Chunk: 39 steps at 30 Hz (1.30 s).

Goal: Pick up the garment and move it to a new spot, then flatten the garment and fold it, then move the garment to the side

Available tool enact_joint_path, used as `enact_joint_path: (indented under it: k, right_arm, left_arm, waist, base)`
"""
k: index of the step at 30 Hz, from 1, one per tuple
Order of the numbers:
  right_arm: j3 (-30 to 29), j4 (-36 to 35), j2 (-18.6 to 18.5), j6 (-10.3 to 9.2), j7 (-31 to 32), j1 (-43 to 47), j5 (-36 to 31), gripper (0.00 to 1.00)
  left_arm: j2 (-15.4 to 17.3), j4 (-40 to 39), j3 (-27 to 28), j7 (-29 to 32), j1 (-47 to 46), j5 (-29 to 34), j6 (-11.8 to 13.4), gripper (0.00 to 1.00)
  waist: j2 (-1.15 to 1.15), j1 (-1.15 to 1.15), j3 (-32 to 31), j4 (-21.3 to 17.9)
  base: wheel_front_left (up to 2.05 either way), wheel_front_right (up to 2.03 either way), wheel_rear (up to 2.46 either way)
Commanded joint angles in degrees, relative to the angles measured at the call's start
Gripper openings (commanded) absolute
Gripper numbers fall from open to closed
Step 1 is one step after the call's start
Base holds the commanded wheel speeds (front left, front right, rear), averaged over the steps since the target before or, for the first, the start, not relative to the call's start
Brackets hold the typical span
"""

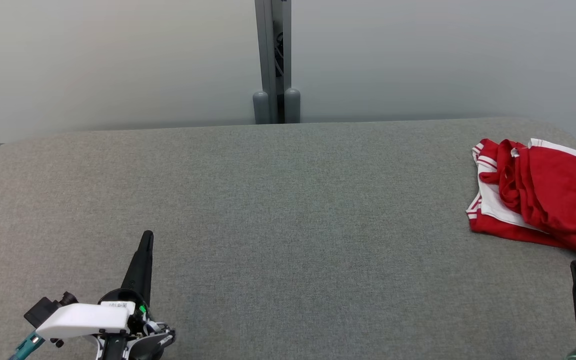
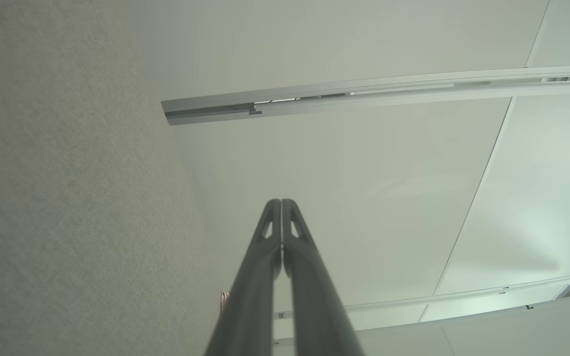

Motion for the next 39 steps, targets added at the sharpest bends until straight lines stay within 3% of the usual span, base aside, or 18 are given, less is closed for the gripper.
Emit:
enact_joint_path:
  k: [1, 39]
  right_arm:
    - [-0.3, -0.3, -0.6, 0.02, 0.2, 0.2, 0.3, 0.00]
    - [-0.3, -0.3, -0.6, 0.02, 0.2, 0.2, 0.3, 0.00]
  left_arm:
    - [0.3, -0.2, 0.2, 0.1, -0.7, -0.1, -0.4, 0.00]
    - [0.3, -0.2, 0.2, 0.1, -0.7, -0.1, -0.4, 0.00]
  waist:
    - [0.00, 0.00, 0.0, 0.0]
    - [0.00, 0.00, 0.0, 0.0]
  base:
    - [0.00, 0.00, 0.00]
    - [0.00, 0.00, 0.00]
